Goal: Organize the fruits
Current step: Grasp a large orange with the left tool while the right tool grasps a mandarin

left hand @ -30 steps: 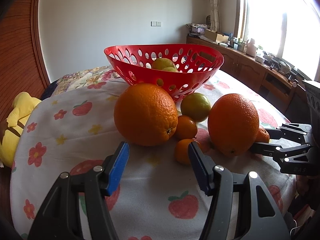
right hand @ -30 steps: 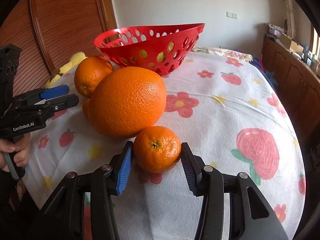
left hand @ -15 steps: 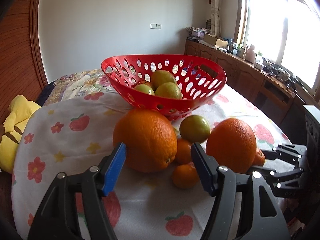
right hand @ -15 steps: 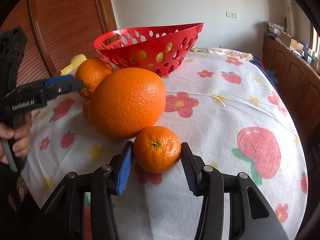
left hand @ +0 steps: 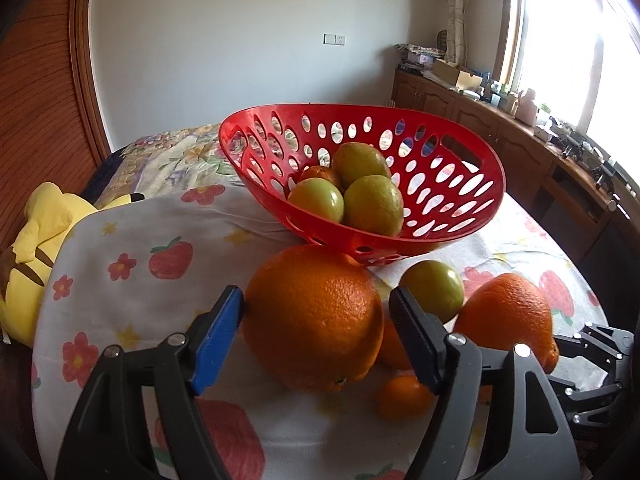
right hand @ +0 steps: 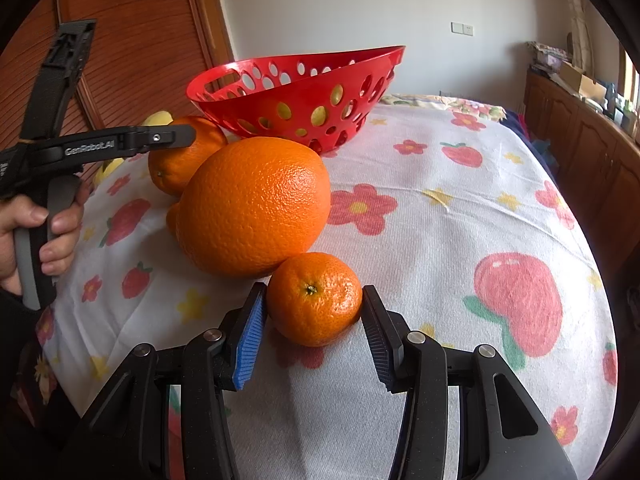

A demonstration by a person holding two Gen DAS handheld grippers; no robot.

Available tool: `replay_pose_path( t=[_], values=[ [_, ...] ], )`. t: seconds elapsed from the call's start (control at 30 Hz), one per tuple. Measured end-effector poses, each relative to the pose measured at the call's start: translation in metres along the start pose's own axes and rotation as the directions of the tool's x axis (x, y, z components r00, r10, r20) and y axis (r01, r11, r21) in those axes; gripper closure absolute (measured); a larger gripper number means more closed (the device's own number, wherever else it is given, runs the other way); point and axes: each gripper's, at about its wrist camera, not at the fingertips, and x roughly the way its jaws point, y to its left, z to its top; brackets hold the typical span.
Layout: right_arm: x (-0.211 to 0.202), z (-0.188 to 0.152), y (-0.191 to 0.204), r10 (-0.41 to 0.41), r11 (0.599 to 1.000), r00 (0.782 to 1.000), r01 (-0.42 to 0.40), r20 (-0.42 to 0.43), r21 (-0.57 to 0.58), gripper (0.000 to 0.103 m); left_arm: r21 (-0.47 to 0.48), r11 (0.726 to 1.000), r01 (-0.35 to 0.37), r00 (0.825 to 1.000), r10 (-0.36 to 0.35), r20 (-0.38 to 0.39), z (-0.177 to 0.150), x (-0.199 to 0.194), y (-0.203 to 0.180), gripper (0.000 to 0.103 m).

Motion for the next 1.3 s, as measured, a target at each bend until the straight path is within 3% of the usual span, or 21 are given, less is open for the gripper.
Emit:
replay_pose_path(
  t=[0.23, 0.57, 1.3],
  values=[
    [0.000, 0.000, 0.000, 0.000, 1.000, 1.000, 0.000, 0.000, 0.002, 0.055, 0.038, 0.999, -0.020, 0.999, 0.021, -0.040, 0.000, 0.017, -0.002, 0.021],
    [0.000, 0.000, 0.000, 0.001, 1.000, 1.000, -0.001, -0.001, 0.002, 0.055, 0.055, 0.998, -0.021, 0.997, 0.025, -0.077, -0.002, 0.032, -0.001, 0.019],
    [0.000, -0.001, 0.000, 0.000, 1.000, 1.000, 0.000, -0.002, 0.002, 0.055, 0.007, 0.999, 0.036, 0.999, -0.036, 0.006, -0.029, -0.018, 0.003, 0.022]
  ],
)
